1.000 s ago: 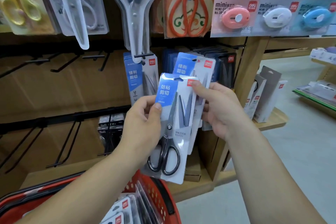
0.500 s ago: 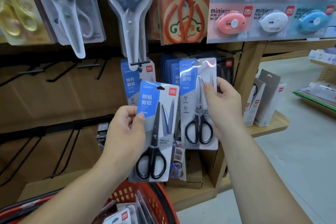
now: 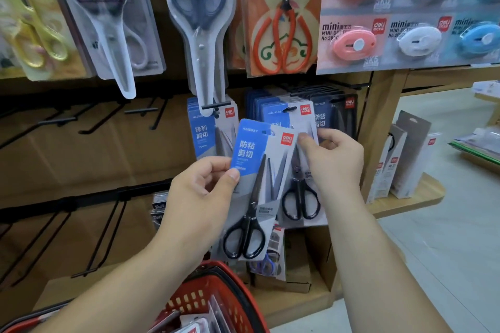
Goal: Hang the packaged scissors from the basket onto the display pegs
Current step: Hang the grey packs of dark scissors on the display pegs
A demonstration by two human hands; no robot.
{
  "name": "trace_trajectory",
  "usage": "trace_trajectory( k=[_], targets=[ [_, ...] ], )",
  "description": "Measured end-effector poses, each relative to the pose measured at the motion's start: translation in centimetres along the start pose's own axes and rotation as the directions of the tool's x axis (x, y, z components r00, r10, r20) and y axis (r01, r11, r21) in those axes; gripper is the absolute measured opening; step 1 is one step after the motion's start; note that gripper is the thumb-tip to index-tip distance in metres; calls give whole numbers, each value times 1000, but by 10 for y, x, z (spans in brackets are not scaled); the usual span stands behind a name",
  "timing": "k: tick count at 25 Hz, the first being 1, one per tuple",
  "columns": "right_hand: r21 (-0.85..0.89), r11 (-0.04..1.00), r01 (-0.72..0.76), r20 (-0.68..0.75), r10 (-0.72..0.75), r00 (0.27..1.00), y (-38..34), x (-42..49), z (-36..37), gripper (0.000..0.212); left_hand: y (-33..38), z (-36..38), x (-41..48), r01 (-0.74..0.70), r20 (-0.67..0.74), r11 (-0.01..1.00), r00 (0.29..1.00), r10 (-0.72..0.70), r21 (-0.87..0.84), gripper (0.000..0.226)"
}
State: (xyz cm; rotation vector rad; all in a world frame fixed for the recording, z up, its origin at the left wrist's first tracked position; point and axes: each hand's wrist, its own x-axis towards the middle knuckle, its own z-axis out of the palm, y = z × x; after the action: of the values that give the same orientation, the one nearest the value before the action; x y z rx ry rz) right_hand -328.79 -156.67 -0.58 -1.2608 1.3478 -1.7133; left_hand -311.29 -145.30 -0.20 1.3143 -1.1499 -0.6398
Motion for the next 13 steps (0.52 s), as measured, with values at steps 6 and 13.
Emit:
trace_trajectory(
  k=[6,13],
  targets=[
    [113,992,-57,67,50,997,-10,4,-17,15,11,35,34,-21,89,998,996,16,53,9],
    [-325,932,158,205,-94,974,-1,-1,-25,40,-2,63,61,-54,1,979,998,55,197,9]
  ],
)
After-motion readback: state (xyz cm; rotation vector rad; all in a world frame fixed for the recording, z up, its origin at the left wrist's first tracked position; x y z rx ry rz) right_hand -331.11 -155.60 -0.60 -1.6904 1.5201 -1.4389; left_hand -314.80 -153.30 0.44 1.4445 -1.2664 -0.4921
